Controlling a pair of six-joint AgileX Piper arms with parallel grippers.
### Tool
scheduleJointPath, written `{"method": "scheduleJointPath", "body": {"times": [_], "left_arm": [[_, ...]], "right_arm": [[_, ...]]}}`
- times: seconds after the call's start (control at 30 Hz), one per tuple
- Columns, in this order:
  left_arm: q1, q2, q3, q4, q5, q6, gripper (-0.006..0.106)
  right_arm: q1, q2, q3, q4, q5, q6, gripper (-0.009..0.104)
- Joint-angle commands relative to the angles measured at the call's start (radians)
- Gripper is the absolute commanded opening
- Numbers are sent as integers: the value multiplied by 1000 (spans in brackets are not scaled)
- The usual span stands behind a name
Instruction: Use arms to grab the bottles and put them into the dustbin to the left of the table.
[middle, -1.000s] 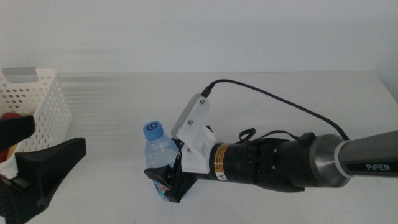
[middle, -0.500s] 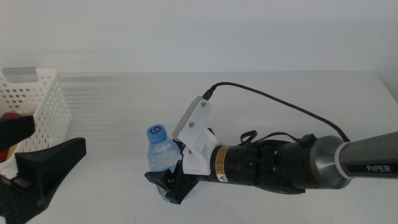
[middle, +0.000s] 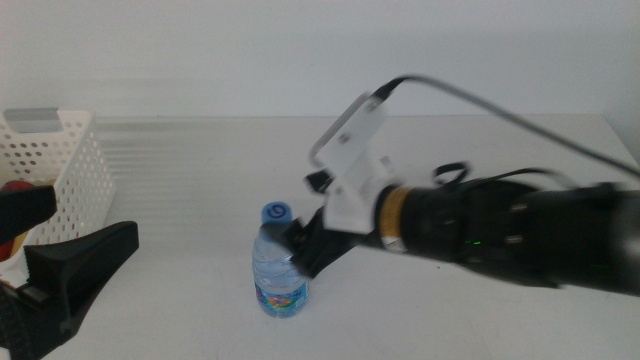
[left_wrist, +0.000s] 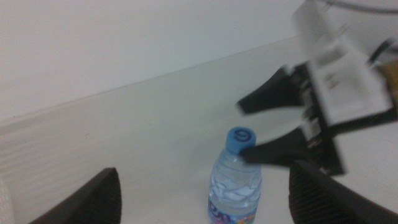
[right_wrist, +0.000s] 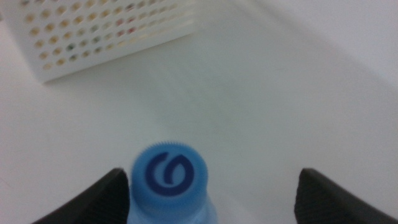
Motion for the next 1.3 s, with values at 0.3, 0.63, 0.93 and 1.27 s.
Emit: {"method": "scheduleJointPath", "body": {"times": [0.3, 0.63, 0.93, 1.27], "left_arm": [[-4, 5, -28, -9, -76, -14, 85], [-4, 5, -28, -9, -76, -14, 85], [-4, 5, -28, -9, -76, -14, 85], [-4, 5, -28, -9, -76, -14, 85]], "right_arm": [[-2, -499, 48, 29, 434, 44, 67], [19, -780, 92, 447, 712, -391, 56], [17, -1118, 444, 686, 473, -696, 56], [17, -1286, 601, 743, 405, -692, 74]]}}
